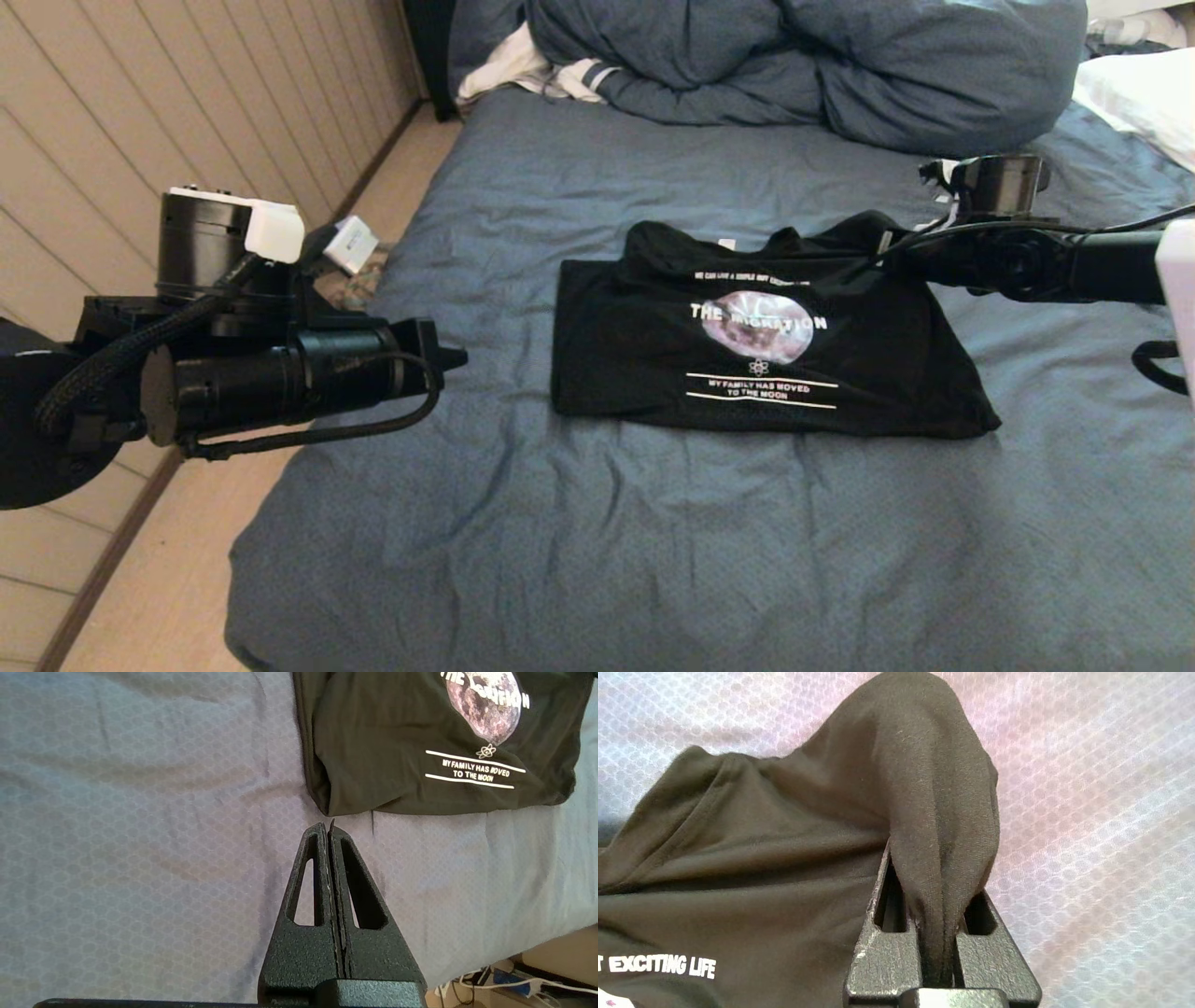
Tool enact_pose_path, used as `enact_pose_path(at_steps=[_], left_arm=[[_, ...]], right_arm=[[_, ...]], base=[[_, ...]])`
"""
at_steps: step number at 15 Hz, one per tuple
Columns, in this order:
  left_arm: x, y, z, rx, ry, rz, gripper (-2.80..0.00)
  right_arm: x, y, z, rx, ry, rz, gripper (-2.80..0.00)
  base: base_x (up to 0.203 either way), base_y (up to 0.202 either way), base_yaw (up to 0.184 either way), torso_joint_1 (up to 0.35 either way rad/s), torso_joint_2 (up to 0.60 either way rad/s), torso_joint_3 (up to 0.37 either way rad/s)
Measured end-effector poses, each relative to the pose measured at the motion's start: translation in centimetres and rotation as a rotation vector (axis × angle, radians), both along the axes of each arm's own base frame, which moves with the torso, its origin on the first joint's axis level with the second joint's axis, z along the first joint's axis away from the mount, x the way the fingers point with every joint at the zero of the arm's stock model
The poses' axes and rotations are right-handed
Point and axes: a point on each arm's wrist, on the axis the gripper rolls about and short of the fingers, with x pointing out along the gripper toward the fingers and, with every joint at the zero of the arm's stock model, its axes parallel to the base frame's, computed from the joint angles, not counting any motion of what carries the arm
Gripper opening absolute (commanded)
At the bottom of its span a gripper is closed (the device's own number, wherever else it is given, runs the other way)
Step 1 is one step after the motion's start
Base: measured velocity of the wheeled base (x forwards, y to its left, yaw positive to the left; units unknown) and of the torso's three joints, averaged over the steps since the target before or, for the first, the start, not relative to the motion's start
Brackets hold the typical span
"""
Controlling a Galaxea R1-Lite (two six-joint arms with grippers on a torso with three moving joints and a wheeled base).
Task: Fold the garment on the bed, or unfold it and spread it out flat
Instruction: Unford the black T-shirt
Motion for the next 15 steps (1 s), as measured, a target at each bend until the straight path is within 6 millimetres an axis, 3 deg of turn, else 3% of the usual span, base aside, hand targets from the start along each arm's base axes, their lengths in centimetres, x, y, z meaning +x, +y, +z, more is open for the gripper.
enact_pose_path(at_steps=[5,6,10,14,15], left_arm=[[0.0,-0.1,-0.2,0.004,0.004,-0.003,-2.80],[0.0,-0.1,-0.2,0.004,0.005,0.000,-2.80],[-0.1,-0.5,-0.1,0.021,-0.007,0.022,-2.80],[-0.9,-0.4,1.1,-0.008,-0.038,0.011,-2.80],[-1.2,-0.3,1.6,-0.014,-0.048,0.013,-2.80]], right_arm=[[0.0,-0.1,-0.7,-0.011,0.022,0.001,-2.80],[0.1,0.0,-0.9,-0.020,0.029,0.005,0.00],[-0.4,-0.1,-0.8,-0.025,0.049,0.009,0.00],[-2.1,-0.1,1.8,-0.017,0.030,0.007,0.00],[-2.8,0.0,2.6,-0.006,0.037,0.004,-2.80]], base=[[0.000,0.000,0.000,0.000,0.00,0.000],[0.000,0.000,0.000,0.000,0.00,0.000],[0.000,0.000,0.000,0.000,0.00,0.000],[0.000,0.000,0.000,0.000,0.00,0.000],[0.000,0.000,0.000,0.000,0.00,0.000]])
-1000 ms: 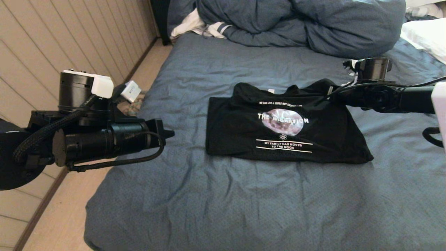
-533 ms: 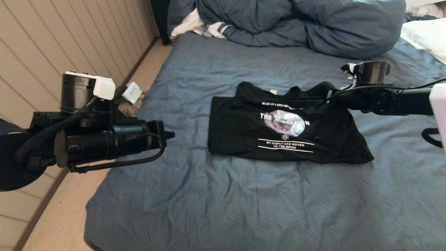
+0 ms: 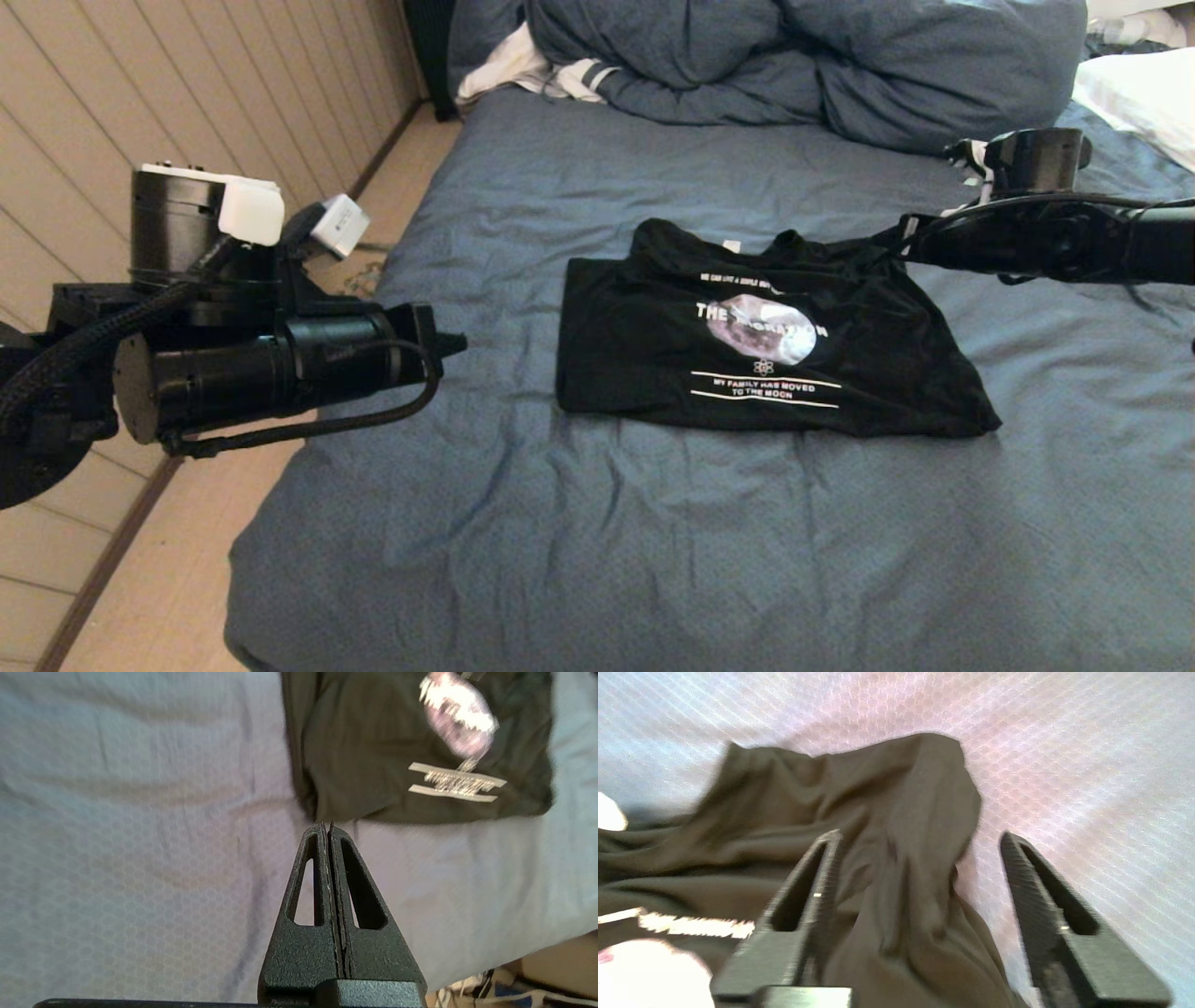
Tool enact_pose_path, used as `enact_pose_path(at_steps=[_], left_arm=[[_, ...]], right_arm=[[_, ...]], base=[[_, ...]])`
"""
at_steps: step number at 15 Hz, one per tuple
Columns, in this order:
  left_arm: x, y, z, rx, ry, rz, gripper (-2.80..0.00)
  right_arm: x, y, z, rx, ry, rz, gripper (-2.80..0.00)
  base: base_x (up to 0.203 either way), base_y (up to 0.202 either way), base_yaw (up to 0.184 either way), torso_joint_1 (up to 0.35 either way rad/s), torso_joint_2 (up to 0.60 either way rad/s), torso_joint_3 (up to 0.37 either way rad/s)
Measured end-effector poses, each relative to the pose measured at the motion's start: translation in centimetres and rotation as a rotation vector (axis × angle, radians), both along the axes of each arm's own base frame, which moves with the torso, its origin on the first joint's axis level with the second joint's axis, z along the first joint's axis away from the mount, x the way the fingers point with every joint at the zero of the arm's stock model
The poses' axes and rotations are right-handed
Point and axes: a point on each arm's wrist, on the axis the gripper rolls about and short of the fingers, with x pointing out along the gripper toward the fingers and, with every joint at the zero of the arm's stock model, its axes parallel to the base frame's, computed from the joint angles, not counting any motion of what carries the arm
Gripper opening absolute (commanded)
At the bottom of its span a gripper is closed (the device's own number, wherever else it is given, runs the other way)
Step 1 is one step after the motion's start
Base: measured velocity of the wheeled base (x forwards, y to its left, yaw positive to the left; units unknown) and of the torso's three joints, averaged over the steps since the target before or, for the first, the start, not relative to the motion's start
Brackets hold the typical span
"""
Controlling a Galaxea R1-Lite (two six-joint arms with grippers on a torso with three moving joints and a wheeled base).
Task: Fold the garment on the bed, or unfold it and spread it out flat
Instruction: Unford the black T-shirt
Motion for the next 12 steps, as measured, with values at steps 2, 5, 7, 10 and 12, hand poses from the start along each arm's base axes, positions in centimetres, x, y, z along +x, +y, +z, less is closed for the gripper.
enact_pose_path(at_steps=[2,5,7,10,12], left_arm=[[-0.8,0.4,0.9,-0.007,-0.008,0.003,-2.80],[-1.9,1.0,1.2,0.011,0.040,-0.004,-2.80],[-2.3,0.9,1.3,0.017,0.088,-0.014,-2.80],[-2.7,-0.1,1.3,0.042,0.172,-0.084,-2.80],[-1.7,-1.2,1.3,0.041,0.204,-0.125,-2.80]], right_arm=[[-1.9,0.2,1.4,0.035,0.036,-0.008,-2.80],[-5.6,0.5,2.4,0.060,0.172,-0.014,-2.80],[-8.2,0.8,2.3,0.076,0.292,-0.015,-2.80],[-10.9,1.0,1.3,0.075,0.405,-0.016,-2.80],[-12.3,1.0,0.0,0.065,0.465,-0.011,-2.80]], base=[[0.000,0.000,0.000,0.000,0.00,0.000],[0.000,0.000,0.000,0.000,0.00,0.000],[0.000,0.000,0.000,0.000,0.00,0.000],[0.000,0.000,0.000,0.000,0.00,0.000],[0.000,0.000,0.000,0.000,0.00,0.000]])
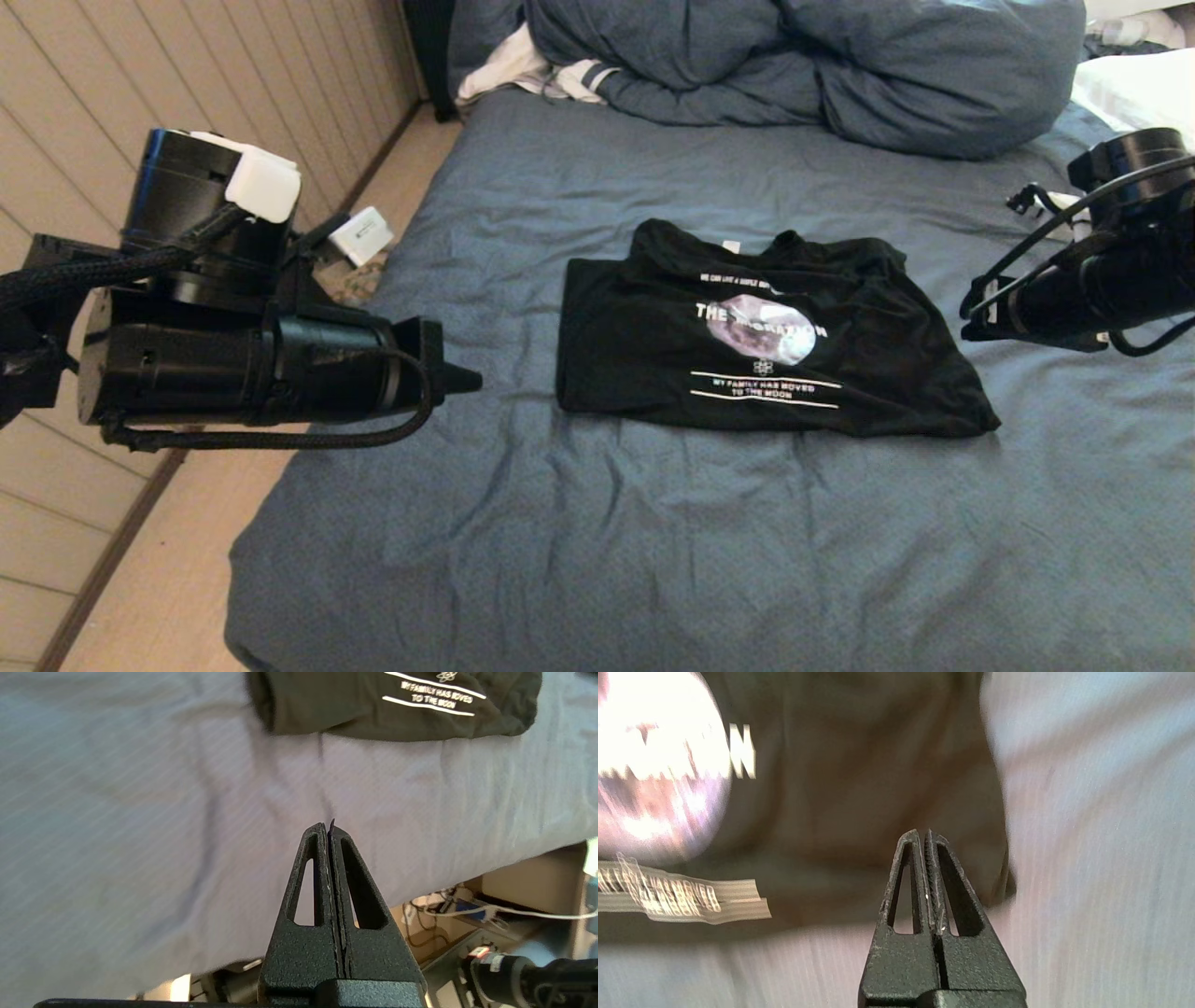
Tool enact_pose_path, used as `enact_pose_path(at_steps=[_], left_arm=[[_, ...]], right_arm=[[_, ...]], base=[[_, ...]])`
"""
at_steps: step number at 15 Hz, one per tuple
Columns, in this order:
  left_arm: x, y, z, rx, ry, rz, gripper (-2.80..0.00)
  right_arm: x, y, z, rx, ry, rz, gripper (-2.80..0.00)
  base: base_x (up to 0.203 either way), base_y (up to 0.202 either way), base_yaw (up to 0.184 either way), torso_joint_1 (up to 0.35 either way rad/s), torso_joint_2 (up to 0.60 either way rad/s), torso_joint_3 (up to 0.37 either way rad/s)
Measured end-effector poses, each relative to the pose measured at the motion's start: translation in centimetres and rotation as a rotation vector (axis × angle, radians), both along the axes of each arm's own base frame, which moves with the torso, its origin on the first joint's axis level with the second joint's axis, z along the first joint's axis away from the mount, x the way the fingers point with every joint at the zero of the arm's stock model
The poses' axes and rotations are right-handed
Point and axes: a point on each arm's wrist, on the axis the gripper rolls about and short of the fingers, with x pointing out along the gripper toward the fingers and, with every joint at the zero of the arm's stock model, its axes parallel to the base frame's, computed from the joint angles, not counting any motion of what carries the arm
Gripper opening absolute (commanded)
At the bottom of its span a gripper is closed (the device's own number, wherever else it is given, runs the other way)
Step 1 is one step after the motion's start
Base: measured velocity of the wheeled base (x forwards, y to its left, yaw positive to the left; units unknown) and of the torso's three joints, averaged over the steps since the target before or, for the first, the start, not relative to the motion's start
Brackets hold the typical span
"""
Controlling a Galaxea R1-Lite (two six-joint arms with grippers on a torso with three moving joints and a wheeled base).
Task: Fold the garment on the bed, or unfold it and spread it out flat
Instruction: Unford the black T-shirt
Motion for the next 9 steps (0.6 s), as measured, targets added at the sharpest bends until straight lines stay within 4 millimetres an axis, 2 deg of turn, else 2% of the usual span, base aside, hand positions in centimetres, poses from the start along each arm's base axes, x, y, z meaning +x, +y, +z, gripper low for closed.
enact_pose_path(at_steps=[3,4,5,7,9], left_arm=[[2.4,-2.1,-0.1,-0.015,-0.007,-0.022,-2.80],[3.1,-3.1,0.0,-0.020,-0.014,-0.036,-2.80],[3.6,-4.1,-0.1,-0.021,-0.019,-0.054,0.00],[4.3,-6.3,-0.6,-0.018,-0.020,-0.095,0.00],[5.3,-8.2,-1.9,0.004,-0.001,-0.114,0.00]], right_arm=[[-1.8,-1.4,-1.1,0.052,0.041,0.007,-2.80],[-2.2,-1.8,-1.4,0.072,0.047,0.014,-0.04],[-2.3,-2.0,-1.5,0.076,0.040,0.014,0.00],[-2.4,-2.5,-1.7,0.059,0.008,0.012,0.00],[-2.5,-2.7,-2.0,0.052,0.005,0.010,0.00]], base=[[0.000,0.000,0.000,0.000,0.00,0.000],[0.000,0.000,0.000,0.000,0.00,0.000],[0.000,0.000,0.000,0.000,0.00,0.000],[0.000,0.000,0.000,0.000,0.00,0.000],[0.000,0.000,0.000,0.000,0.00,0.000]])
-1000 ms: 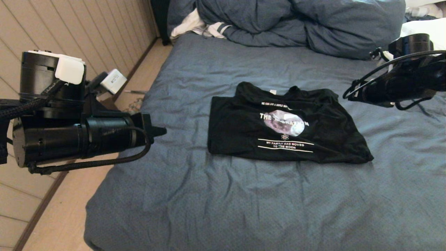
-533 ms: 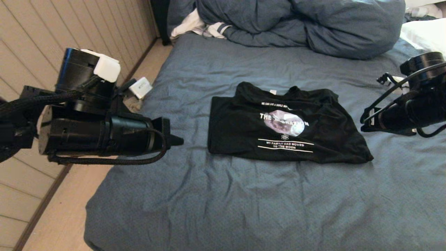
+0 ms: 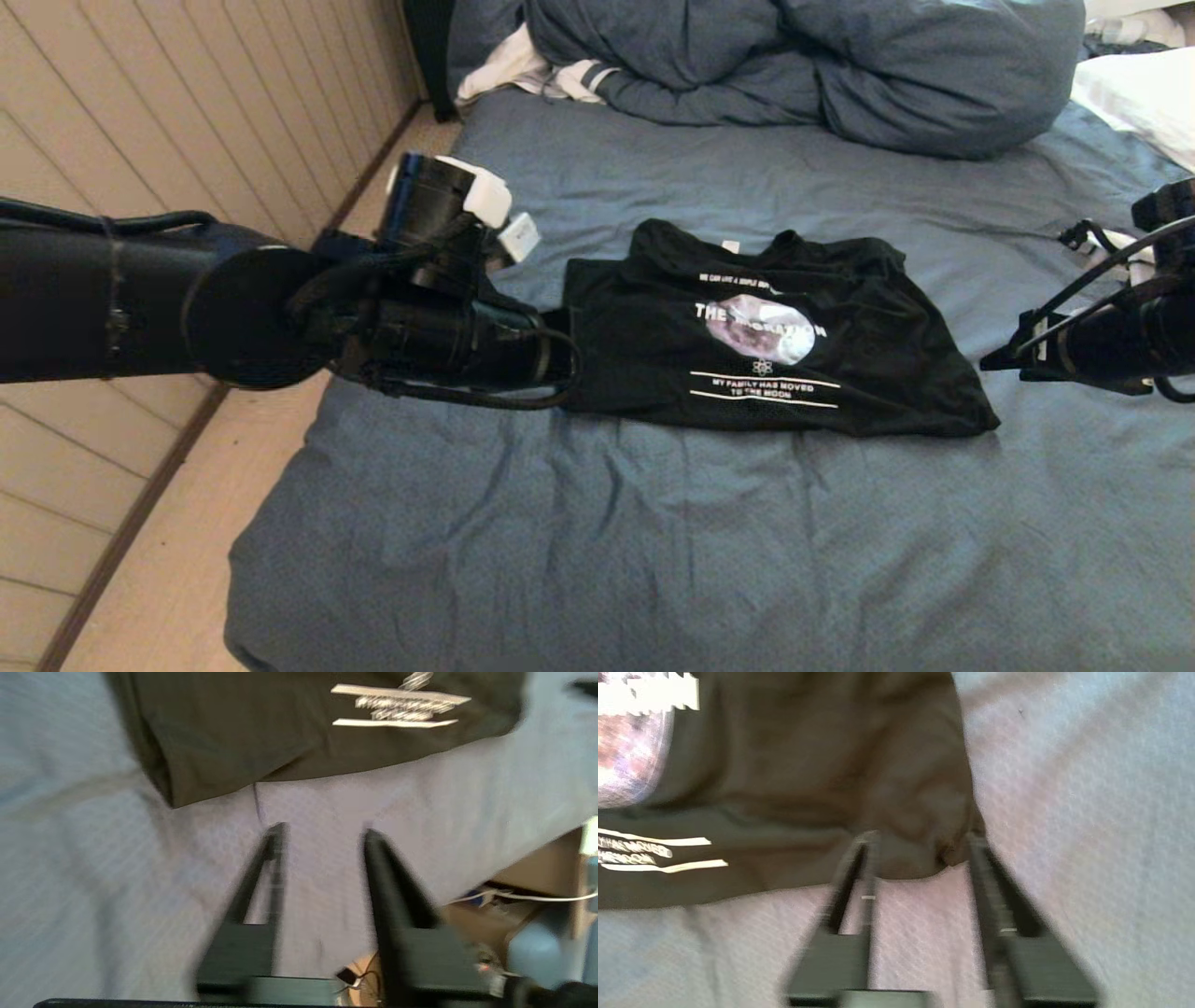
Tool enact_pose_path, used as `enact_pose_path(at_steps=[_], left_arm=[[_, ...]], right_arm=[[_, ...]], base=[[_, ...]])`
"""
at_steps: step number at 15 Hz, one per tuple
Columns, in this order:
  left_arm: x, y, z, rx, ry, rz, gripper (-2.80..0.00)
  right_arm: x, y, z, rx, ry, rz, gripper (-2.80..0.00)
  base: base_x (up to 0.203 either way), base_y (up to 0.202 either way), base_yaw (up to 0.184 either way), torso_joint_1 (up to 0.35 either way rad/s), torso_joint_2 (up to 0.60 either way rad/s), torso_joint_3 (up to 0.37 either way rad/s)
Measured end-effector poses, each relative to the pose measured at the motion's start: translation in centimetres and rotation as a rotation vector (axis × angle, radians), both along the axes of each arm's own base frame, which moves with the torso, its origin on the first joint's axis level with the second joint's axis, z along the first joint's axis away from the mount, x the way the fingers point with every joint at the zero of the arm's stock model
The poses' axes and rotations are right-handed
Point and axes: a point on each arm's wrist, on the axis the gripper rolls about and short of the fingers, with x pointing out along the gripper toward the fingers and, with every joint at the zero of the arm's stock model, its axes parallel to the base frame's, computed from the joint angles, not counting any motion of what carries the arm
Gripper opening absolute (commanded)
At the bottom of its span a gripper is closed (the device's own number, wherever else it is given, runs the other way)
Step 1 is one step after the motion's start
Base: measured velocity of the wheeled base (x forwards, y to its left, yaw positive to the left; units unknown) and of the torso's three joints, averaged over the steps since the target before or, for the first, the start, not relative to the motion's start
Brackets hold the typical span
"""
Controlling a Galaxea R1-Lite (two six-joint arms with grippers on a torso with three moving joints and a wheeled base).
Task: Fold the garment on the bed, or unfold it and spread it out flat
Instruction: Unford the black T-shirt
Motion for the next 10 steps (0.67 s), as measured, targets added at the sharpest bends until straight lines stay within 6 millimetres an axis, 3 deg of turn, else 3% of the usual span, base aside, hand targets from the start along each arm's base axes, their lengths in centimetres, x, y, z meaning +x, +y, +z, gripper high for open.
enact_pose_path(at_steps=[5,10], left_arm=[[2.3,-2.3,-4.8,0.120,0.048,0.039,0.00],[5.2,-1.8,-6.9,0.131,0.012,0.083,0.00]], right_arm=[[-0.6,-0.3,0.0,0.008,-0.008,-0.008,0.00],[-0.4,-0.4,-0.3,0.012,-0.056,0.007,0.00]], base=[[0.000,0.000,0.000,0.000,0.00,0.000],[0.000,0.000,0.000,0.000,0.00,0.000]])
